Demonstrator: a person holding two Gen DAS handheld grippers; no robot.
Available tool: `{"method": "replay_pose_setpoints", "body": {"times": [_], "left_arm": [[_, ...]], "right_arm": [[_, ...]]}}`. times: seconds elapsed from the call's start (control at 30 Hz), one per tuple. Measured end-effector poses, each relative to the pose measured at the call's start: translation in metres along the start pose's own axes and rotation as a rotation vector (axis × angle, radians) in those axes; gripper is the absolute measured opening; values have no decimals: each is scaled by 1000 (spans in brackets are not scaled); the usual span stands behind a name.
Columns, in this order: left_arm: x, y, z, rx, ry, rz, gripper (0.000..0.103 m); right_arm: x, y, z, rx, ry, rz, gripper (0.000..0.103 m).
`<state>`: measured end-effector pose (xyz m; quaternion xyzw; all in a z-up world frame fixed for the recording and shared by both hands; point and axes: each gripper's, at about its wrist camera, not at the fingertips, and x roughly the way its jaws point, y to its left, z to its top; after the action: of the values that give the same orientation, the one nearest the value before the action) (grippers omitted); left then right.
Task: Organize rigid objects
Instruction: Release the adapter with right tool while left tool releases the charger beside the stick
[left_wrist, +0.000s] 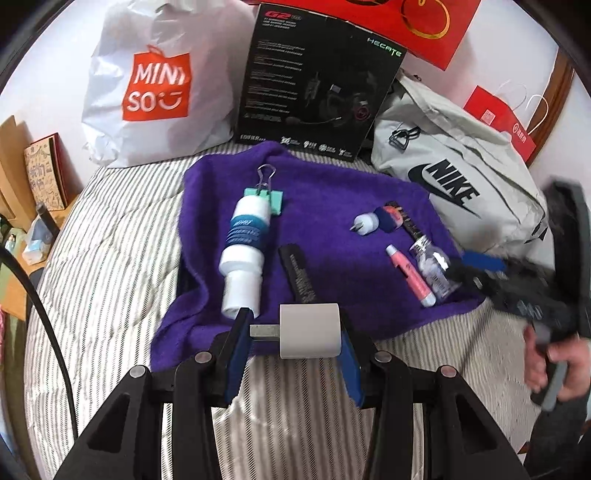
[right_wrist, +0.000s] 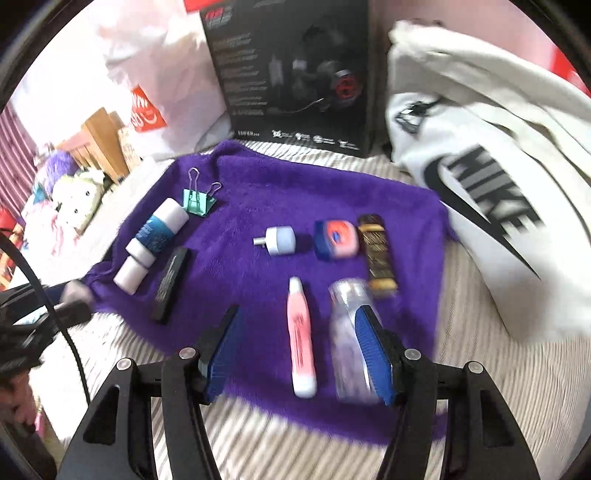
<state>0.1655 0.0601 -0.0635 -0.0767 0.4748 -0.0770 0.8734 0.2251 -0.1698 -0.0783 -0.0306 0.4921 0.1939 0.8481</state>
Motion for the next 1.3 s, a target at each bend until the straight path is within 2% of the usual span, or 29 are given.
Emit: {"method": "replay_pose_setpoints", "body": {"times": [0.23, 0.53, 0.97, 1.3], "left_arm": [[14, -16, 14, 14, -15, 9, 42], [41, -34, 24, 35, 4, 31, 42], [77, -42, 44, 33, 22, 48, 42], [112, -50, 68, 88, 52, 113, 42]], "right_arm": [[-34, -19, -42, 70, -14, 8, 62], [-44, -33, -76, 138, -17, 65, 62], [-45, -42, -86, 171, -7, 89, 62], [-42, -40, -83, 150, -1, 95, 62]]}}
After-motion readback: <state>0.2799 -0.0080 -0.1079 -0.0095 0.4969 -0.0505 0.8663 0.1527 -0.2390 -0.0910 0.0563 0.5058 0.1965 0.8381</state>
